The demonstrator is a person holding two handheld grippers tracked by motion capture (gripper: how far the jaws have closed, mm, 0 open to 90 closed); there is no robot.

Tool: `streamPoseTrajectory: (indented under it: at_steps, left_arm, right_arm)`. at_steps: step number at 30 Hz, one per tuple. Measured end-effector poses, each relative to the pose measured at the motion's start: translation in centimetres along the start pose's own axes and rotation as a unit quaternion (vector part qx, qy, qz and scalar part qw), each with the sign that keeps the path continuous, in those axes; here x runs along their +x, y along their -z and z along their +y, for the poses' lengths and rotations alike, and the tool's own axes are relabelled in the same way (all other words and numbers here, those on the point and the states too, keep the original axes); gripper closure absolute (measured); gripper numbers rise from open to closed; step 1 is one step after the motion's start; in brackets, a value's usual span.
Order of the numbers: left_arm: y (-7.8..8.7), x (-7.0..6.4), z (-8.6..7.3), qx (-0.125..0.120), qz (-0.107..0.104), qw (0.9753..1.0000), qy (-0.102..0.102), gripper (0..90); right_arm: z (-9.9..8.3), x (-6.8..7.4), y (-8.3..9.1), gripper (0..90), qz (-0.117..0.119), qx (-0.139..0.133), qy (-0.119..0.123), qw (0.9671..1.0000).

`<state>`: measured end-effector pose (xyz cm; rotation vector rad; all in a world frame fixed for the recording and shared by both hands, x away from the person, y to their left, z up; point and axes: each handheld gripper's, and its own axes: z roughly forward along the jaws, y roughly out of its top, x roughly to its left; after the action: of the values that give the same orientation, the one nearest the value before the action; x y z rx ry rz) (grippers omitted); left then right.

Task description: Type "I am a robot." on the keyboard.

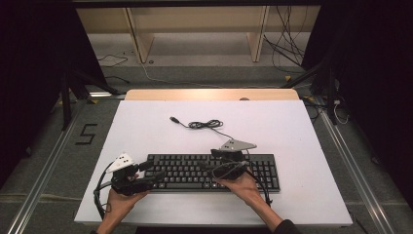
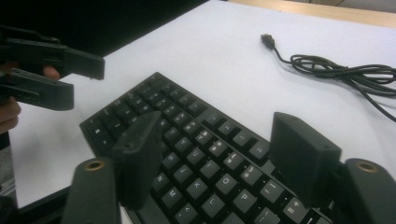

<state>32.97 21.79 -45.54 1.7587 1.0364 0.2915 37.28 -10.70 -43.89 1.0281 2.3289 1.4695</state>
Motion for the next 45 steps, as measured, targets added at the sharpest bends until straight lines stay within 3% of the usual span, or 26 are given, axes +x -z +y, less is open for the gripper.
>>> streamPoseTrajectory:
  at_steps: [7,28,45]
  left_arm:
    - [0.0,0.0,0.0,-0.001,0.0,1.0,0.0,28.6]
    - [0.1,-0.1,0.0,-0.005,-0.001,1.0,-0.001,28.6]
    - [0.0,-0.1,0.0,-0.005,-0.001,1.0,-0.001,28.6]
  right_arm:
    - [0.0,0.0,-0.8,46.1,-0.008,0.019,-0.002,0.9998]
    - [-0.2,0.4,-2.7,85.6,0.0,0.067,0.0,0.9978]
    - [-1.0,0.2,-4.4,90.0,-0.033,0.111,0.002,0.9933]
